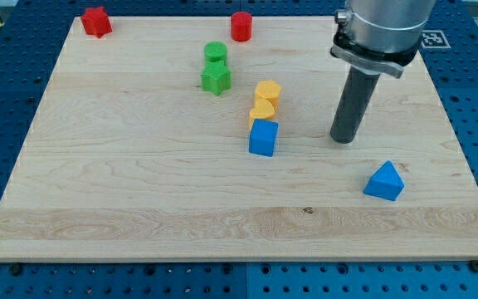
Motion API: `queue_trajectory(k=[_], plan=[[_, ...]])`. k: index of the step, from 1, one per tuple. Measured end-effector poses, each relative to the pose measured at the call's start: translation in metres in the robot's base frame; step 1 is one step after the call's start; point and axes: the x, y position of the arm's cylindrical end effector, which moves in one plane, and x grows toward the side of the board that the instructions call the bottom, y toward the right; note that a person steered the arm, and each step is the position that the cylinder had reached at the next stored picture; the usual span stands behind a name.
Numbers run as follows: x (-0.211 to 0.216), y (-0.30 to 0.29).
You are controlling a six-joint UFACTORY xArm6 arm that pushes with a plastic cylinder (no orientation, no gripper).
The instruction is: Point at the blue triangle
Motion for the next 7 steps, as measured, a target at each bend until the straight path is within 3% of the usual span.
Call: queue_trajectory(k=[4, 7], plan=[[0.001, 0.078], [0.035, 0.094]])
